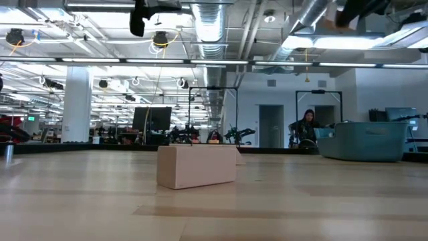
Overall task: Sort & place blocks by color
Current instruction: Put the light brown block into the gray bin
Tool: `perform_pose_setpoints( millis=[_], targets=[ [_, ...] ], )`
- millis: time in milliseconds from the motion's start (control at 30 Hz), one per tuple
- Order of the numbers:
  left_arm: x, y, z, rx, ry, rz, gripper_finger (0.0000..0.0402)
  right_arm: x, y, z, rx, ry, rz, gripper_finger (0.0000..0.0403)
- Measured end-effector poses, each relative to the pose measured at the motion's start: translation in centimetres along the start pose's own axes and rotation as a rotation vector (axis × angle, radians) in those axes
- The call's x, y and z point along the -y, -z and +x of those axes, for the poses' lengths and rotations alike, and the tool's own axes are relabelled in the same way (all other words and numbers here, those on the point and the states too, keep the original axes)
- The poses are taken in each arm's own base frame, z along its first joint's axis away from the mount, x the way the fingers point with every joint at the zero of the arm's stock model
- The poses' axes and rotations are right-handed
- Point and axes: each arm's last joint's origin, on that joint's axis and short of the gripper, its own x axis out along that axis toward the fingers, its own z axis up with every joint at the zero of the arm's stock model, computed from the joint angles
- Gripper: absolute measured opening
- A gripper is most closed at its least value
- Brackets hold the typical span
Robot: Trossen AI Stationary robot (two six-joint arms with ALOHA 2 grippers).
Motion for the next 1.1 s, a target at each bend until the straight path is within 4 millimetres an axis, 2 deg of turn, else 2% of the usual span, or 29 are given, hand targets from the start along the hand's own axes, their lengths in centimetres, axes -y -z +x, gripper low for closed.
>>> perform_pose_setpoints(
  millis=[200,333,500,667,833,967,1100],
  targets=[
    [1.4,3.1,1.2,-0.003,0.068,-0.054,0.0194,1.8,1.7,-1.3,0.035,-0.04,0.002,0.0065],
    [2.4,5.4,2.1,-0.031,0.199,-0.097,0.0194,2.6,3.1,-1.2,0.058,-0.093,0.053,0.0065],
    [2.8,7.4,2.6,-0.037,0.241,-0.116,0.0194,2.8,4.3,-0.8,0.078,-0.158,0.151,0.0065],
    [3.6,6.5,3.4,-0.045,0.266,-0.064,0.0194,2.0,5.2,-0.3,0.047,-0.169,0.209,0.0065],
    [5.3,5.3,4.5,-0.155,0.31,0.127,0.0194,0.6,6.0,0.5,-0.021,-0.155,0.279,0.0065],
    [6.4,4.7,5.0,-0.298,0.23,0.331,0.0194,-0.4,6.6,1.1,-0.085,-0.126,0.38,0.0065],
    [7.1,3.8,5.0,-0.409,0.154,0.421,0.0194,-0.7,7.9,1.6,-0.269,-0.041,0.437,0.0065]
  ],
)
